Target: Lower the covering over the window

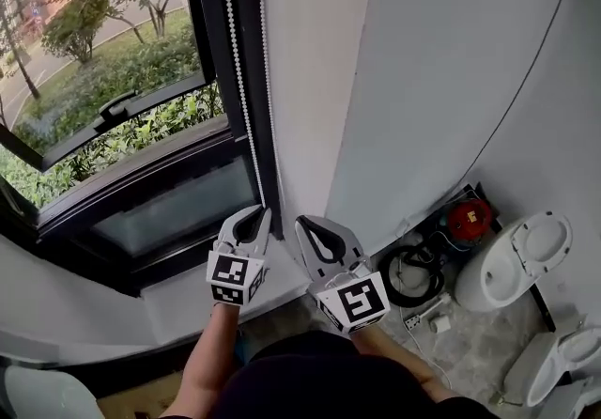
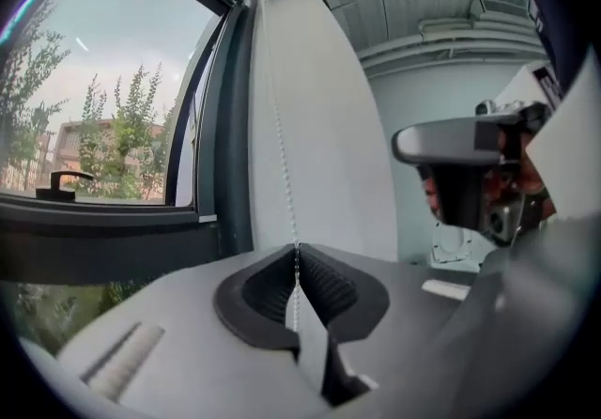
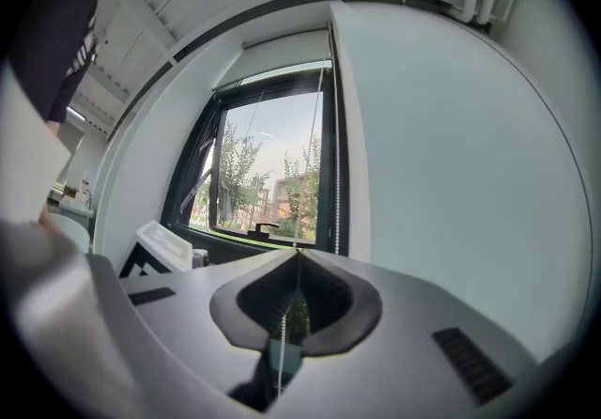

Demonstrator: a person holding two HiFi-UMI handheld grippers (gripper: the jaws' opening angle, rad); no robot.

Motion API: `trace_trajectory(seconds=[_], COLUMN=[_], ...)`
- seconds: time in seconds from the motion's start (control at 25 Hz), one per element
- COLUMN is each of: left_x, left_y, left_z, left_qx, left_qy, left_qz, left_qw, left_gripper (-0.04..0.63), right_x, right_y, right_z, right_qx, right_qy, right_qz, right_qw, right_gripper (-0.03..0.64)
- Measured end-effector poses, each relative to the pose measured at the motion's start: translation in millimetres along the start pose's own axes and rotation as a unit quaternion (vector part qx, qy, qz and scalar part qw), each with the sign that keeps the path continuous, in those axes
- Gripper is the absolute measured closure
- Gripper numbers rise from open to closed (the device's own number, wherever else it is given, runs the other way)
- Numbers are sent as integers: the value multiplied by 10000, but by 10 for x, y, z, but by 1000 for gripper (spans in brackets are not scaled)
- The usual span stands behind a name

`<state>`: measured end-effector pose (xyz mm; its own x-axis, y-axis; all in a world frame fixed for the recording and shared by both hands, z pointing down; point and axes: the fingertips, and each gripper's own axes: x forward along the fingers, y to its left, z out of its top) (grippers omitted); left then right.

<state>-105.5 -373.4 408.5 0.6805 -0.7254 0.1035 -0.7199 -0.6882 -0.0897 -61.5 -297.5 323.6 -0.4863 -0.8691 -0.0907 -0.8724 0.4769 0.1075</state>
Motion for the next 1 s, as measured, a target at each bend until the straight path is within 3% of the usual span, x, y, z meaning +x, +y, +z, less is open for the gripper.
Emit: trace_trajectory(seconds=[0.12,0.32,0.64,0.8,1.0], left_x=[-253,-613,-1067,-1226,-1265], left_y=[-227,-560,-1027,-1263,-1542], left_z=[-10,-351,-740,-722,-709], left_qx=[-429,-889,-1327,-1558,-1404], left_qy=[-128,174,321,191,219], left_qz=[-167,-536,-1277,-1562,-1569], left_qw=[9989,9944,9824,9752,9773], left_gripper=[574,574,572,572,572], right_x=[-49,-93,-390,-550,-690], right_y=[42,236,765,909,906], right_z=[-9,38,-62,-92,-72], right_qx=[259,462,1346,1125,930], right_qy=[17,-38,63,185,317], right_qz=[70,275,1249,1476,1729], right_qw=[9996,9985,9830,9824,9800], right_gripper=[603,603,601,598,583])
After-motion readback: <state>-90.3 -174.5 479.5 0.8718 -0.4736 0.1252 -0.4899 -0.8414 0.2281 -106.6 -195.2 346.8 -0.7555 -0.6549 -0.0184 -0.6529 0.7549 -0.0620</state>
